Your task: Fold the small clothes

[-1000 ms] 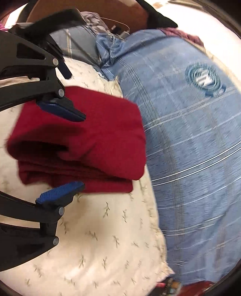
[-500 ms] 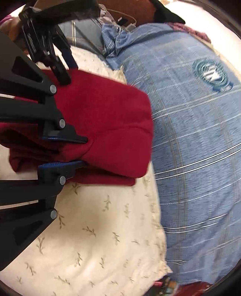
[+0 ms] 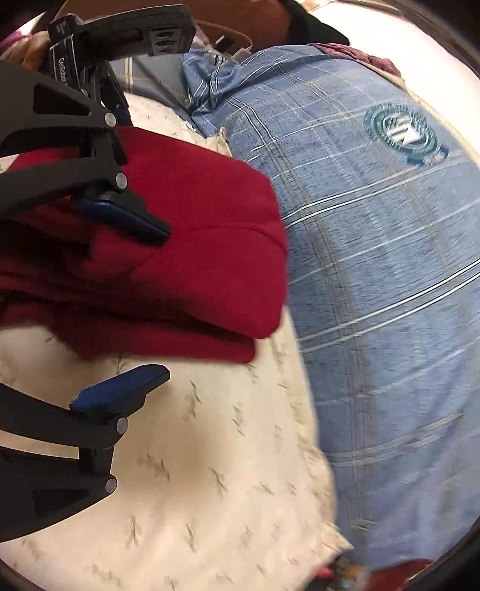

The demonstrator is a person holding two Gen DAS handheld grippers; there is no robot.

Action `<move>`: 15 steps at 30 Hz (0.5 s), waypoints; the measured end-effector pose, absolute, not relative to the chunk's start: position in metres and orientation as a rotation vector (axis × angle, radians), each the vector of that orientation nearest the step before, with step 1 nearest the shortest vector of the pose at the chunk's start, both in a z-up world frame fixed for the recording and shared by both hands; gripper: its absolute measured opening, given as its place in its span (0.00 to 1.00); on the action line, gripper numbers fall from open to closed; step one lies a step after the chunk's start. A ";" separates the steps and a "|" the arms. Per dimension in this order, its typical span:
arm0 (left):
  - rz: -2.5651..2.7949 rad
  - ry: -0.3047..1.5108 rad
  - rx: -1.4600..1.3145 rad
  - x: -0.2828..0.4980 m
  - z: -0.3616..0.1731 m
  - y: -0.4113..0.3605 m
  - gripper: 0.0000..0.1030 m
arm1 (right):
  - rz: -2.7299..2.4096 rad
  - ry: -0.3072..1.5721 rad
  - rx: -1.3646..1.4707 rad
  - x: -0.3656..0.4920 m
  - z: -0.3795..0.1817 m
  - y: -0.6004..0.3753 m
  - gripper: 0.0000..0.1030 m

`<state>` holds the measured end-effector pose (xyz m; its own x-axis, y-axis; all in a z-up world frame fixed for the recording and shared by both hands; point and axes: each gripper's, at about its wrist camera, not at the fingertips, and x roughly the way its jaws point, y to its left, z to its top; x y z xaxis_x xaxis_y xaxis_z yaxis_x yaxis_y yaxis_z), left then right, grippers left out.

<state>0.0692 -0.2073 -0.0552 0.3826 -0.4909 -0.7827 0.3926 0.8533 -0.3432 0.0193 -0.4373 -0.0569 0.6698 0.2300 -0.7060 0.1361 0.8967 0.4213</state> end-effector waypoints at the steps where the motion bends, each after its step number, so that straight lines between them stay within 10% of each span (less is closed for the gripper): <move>1: -0.572 1.035 -0.110 0.070 -0.056 -0.208 0.88 | 0.082 0.858 0.520 0.026 -0.066 -0.442 0.73; 7: -0.605 1.034 -0.149 0.079 -0.064 -0.210 0.95 | 0.208 0.866 0.590 0.041 -0.080 -0.443 0.55; 15: -0.650 1.019 -0.152 0.061 -0.035 -0.197 0.43 | 0.220 0.836 0.535 0.026 -0.041 -0.420 0.37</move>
